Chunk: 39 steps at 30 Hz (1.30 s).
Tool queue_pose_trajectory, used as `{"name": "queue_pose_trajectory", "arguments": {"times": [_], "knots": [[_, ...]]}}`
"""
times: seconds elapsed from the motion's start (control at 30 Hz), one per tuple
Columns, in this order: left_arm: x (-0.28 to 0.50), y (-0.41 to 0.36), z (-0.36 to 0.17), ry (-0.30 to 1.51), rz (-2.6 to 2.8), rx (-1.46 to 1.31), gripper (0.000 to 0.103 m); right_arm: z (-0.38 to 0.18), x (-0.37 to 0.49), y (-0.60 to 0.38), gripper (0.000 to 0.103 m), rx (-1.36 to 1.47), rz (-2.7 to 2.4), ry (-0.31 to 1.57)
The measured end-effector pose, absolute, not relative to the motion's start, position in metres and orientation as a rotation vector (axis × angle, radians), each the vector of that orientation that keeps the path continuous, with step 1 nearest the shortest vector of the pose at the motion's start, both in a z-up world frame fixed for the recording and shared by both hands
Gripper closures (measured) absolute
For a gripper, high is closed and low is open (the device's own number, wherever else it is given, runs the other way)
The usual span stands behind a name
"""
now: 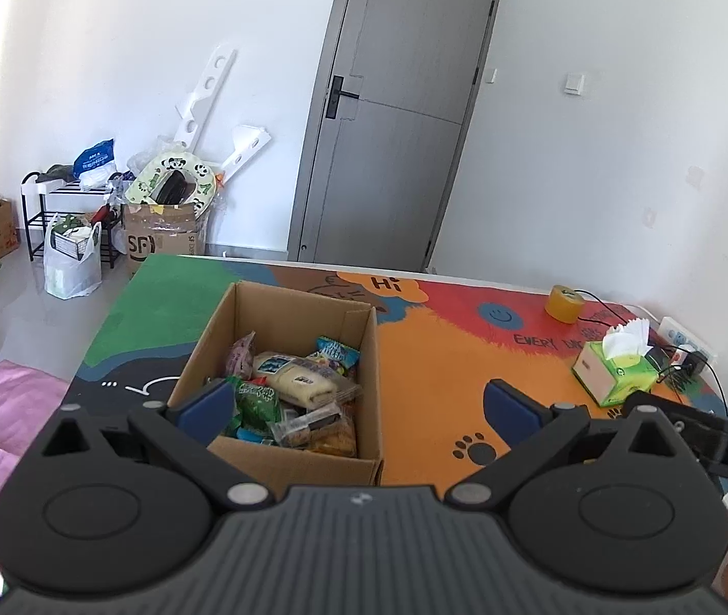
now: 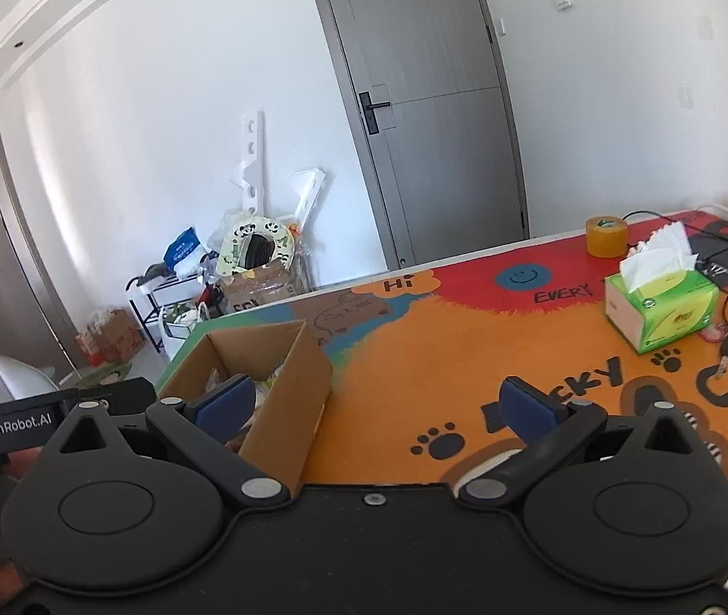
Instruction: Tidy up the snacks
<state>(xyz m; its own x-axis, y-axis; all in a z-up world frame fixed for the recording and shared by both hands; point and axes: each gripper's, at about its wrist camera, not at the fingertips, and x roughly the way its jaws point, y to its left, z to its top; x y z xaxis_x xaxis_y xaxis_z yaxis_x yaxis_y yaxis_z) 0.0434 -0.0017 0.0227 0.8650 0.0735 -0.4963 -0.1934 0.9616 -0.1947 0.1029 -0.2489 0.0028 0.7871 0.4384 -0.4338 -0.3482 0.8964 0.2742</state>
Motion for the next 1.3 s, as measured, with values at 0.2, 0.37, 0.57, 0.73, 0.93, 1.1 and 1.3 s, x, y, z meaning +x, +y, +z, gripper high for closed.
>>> {"name": "queue_pose_trajectory", "arguments": {"times": [0.2,0.37,0.57,0.73,0.93,1.1,1.3], "knots": [[0.025,0.000,0.026,0.489,0.107,-0.212,0.000,0.006,0.089,-0.259,0.000,0.180,0.391,0.510],[0.012,0.004,0.024,0.476,0.104,-0.218,0.000,0.001,0.076,-0.265,0.000,0.176,0.369,0.513],[0.012,0.002,0.011,0.520,0.113,-0.215,0.000,-0.009,0.076,-0.267,0.000,0.202,0.332,0.540],[0.010,0.000,0.006,0.529,0.108,-0.199,0.000,-0.013,0.069,-0.267,0.000,0.193,0.366,0.545],[0.011,-0.004,0.006,0.539,0.110,-0.163,0.000,-0.012,0.068,-0.260,0.000,0.175,0.377,0.550],[0.011,-0.005,0.005,0.550,0.112,-0.159,0.000,-0.010,0.067,-0.259,0.000,0.175,0.374,0.554],[0.010,-0.004,0.003,0.550,0.132,-0.135,0.000,-0.009,0.065,-0.256,0.000,0.154,0.395,0.552]]}}
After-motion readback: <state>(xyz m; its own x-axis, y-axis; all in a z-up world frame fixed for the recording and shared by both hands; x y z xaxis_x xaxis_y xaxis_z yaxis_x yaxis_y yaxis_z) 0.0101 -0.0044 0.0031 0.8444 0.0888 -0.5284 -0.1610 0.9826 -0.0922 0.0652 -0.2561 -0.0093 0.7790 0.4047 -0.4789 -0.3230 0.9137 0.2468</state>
